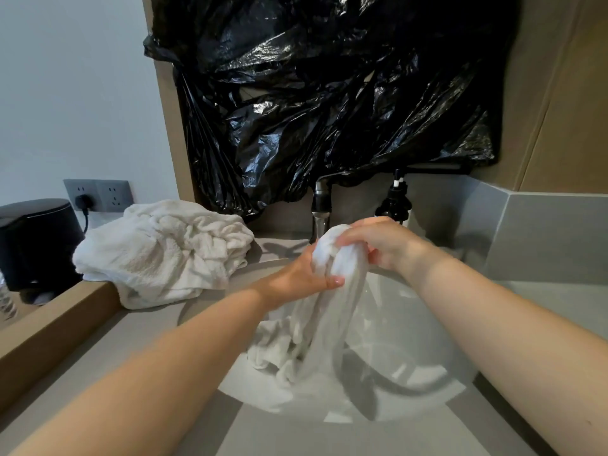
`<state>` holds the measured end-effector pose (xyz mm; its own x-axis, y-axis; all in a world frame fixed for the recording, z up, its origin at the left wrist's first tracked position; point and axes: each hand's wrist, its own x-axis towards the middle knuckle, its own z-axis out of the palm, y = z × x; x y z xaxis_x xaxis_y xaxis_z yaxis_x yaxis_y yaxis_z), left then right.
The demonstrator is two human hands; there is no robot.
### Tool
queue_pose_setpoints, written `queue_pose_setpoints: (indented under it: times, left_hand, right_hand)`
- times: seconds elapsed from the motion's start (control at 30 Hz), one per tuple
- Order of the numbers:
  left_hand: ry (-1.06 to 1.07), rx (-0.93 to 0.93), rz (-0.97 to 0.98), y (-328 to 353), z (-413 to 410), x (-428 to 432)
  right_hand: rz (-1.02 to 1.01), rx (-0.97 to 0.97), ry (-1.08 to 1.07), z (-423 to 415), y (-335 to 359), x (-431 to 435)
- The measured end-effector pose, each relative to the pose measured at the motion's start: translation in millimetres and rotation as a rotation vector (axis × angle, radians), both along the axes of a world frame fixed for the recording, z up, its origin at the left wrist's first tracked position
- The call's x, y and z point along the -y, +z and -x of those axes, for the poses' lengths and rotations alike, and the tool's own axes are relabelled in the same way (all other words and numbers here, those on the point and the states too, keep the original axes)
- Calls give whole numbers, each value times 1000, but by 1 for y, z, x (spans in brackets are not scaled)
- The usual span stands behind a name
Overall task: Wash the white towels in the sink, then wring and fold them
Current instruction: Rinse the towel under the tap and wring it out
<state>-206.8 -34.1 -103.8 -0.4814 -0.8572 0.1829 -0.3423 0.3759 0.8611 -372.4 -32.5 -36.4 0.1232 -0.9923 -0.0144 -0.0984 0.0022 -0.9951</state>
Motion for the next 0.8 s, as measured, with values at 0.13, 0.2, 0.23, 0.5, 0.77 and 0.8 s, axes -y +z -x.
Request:
queue_pose_setpoints:
  times: [0.13,0.2,0.23,0.5,0.77,0.8]
  left_hand:
    - [144,-170,34,-1,9,-9]
    - [195,-240,35,3,10,-16]
    - [214,-262,32,5,12,-21]
    - [326,-363,105,12,30,-36]
    - [422,-402,84,2,43,-25]
    - [439,-347,63,2,42,-24]
  right_hand:
    - [46,80,-94,-15,27,-12]
    - [78,159,-106,-20,38,-17]
    - [90,198,-106,-22,43,-20]
    - [67,347,-157,-33,76,-29]
    - [-8,412,-59,-29,71,-26]
    - [-8,439,-45,-25,68,-26]
